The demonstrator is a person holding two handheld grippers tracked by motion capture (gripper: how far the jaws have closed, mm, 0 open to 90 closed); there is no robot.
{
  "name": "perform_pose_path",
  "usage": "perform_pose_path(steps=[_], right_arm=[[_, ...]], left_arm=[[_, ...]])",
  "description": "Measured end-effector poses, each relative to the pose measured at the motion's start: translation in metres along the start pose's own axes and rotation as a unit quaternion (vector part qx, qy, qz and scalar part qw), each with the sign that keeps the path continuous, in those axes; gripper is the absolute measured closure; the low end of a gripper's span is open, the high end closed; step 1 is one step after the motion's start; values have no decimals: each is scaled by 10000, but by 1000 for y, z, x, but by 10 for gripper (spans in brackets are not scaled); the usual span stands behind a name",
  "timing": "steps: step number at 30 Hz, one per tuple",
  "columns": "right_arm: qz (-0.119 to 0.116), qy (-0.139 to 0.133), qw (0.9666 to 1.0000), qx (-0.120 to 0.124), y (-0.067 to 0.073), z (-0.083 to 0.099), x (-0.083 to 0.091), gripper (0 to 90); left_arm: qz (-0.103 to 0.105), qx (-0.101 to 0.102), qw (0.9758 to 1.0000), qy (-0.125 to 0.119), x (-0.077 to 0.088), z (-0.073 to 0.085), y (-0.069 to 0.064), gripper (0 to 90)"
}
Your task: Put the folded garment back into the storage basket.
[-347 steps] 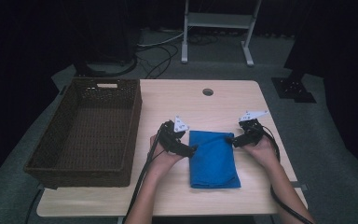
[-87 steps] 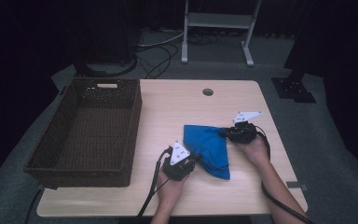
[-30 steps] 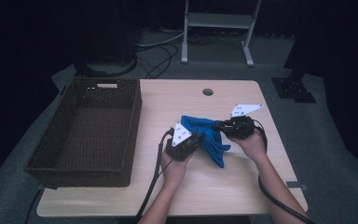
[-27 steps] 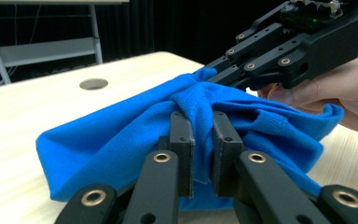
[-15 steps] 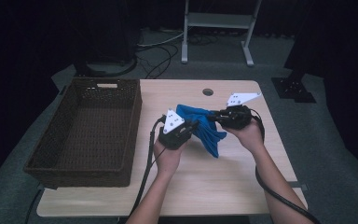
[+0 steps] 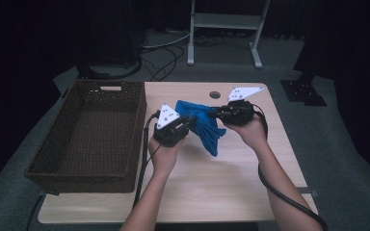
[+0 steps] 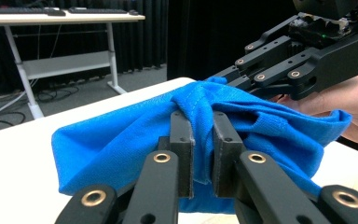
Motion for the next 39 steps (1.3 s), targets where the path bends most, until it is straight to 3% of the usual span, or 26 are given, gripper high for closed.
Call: perform_pose_path(steps=[9,26,39], right_arm=[[-15,-25,10000,67,5,-18,-4,796],[-150,-33,9994,301,24,-60,-31,795],[-244,-98,9986,467,34,-92,-43,796]], left_arm=[[-49,29,10000,-64,15,-4,11,819],[-277,184,9993,-146,52,-8,44,819],[-434,204,9986,-214,74,-18,60,819]])
Point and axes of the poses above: each handheld gripper's, and its own axes: x roughly backward along the jaws, z roughly out of its underside, y roughly to its left, the point moved 5 cm from there along -x, roughly forward along the jaws, and after that the axes turned 8 degrees about y, right-handed, at the moved point
